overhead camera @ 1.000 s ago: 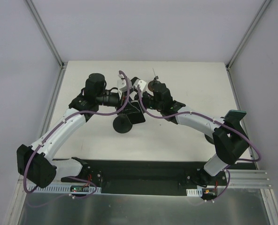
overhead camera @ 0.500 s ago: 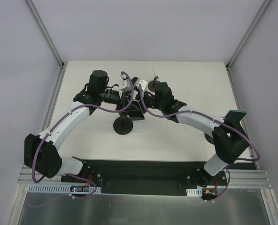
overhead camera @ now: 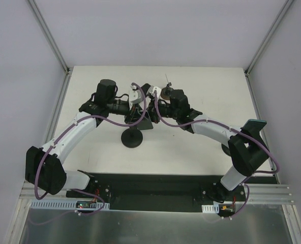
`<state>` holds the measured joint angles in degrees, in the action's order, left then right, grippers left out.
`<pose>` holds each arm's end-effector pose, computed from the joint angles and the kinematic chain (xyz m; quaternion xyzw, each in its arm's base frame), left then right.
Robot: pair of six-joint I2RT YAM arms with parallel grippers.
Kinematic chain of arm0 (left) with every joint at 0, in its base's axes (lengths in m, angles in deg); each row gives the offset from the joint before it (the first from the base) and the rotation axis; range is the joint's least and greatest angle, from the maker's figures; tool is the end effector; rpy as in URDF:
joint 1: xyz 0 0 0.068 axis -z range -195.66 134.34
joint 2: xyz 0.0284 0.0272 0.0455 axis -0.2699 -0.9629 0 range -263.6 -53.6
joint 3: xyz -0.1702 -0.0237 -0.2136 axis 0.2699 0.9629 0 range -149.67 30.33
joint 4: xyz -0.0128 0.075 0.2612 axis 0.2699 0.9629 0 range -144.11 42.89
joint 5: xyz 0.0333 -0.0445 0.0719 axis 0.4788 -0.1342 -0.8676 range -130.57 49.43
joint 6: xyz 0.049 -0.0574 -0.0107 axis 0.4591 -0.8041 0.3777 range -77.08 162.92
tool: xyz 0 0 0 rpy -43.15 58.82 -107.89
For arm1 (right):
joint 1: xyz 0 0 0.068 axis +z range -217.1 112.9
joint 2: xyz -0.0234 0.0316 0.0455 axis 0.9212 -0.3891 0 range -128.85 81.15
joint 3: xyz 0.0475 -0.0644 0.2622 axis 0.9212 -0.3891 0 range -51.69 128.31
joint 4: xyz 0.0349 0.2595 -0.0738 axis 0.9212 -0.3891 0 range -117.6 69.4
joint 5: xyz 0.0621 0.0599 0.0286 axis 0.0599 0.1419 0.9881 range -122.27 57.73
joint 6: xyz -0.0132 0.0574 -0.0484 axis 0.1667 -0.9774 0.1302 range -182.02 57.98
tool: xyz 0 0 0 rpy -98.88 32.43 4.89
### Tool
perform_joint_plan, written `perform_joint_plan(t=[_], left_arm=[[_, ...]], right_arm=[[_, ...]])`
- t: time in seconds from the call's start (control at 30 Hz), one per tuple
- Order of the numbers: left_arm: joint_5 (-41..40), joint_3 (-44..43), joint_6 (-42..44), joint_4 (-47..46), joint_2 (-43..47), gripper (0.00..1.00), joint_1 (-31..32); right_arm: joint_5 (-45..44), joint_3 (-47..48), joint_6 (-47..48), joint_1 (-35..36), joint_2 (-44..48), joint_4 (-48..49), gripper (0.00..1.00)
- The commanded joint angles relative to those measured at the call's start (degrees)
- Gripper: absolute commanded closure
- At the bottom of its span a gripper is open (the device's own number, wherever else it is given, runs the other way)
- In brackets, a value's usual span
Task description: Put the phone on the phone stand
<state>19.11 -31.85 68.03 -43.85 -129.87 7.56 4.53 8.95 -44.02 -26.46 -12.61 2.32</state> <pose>0.2696 -0.1764 0.3232 0.5445 0.5547 -0.4103 0.4770 0.2848 0.2954 0.2663 -0.5330 0.5356 0.3570 0.5492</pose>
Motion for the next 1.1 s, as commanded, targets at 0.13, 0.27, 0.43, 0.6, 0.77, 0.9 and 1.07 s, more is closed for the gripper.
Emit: perform_joint_plan(t=[0.13,0.27,0.43,0.6,0.77,0.9,1.07], left_arm=[[-17.19,0.91,-4.14,2.31,7.44,1.00,-0.46],[-49.12,3.54,-11.48,2.83,11.66,1.00,5.31],[-75.49,5.04,-18.50,1.96,9.74,1.00,11.67],[-75.86,9.34,-23.34,-7.15,9.29,1.00,11.76],[-70.41,12.69,-23.96,-12.46,10.79,1.00,11.58],[-63.04,13.74,-22.30,-12.20,12.54,1.00,11.67],[-44.46,12.35,-20.19,-11.32,13.17,1.00,11.76]], right_arm=[[-11.02,-5.35,-5.60,-0.13,5.85,10.99,1.00],[-30.48,-10.28,-7.98,4.78,10.69,15.49,1.00],[-66.79,-11.34,-8.86,24.07,16.14,13.99,1.00],[-90.83,-11.68,-6.50,36.16,12.03,24.25,1.00],[-90.15,-11.68,-9.12,39.42,13.50,20.78,1.00],[-86.72,-15.20,-8.86,41.80,27.78,6.42,0.27],[-83.91,-13.36,-10.01,41.80,45.12,-27.50,0.09]])
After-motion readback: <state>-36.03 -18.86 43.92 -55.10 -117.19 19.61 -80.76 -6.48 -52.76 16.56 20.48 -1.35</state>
